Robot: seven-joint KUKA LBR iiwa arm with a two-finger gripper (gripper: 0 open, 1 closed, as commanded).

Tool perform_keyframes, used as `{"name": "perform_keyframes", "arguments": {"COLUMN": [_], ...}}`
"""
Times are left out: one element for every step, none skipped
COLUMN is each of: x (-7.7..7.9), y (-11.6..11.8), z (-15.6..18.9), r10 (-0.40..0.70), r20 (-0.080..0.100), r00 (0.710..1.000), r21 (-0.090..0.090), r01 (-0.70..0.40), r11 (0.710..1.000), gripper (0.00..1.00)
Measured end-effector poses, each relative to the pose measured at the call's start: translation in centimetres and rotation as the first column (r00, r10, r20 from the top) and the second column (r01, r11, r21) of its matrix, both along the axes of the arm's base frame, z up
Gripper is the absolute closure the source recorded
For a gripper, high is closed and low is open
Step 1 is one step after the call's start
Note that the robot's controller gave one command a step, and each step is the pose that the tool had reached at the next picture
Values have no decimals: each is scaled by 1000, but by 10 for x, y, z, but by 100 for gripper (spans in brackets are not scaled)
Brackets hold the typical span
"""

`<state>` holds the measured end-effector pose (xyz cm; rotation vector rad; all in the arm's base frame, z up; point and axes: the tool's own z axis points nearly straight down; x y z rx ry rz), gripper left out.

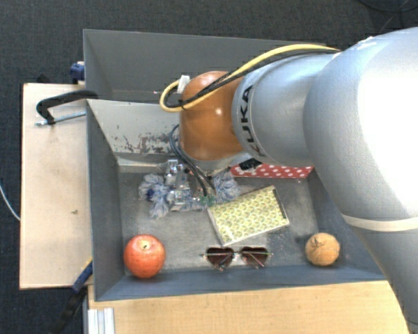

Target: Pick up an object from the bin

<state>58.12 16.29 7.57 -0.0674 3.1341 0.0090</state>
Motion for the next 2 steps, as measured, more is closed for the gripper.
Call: {"name": "perform_keyframes", "arguments": {"x": [-1, -2], "y": [0, -1], "z": [3, 14], "r10": [0, 0], "r20": [-2, -7], "r00": [1000, 1000], "r21": [-2, -4], "r01": [0, 0], "r11": [1000, 1000], "gripper": [100, 100]}}
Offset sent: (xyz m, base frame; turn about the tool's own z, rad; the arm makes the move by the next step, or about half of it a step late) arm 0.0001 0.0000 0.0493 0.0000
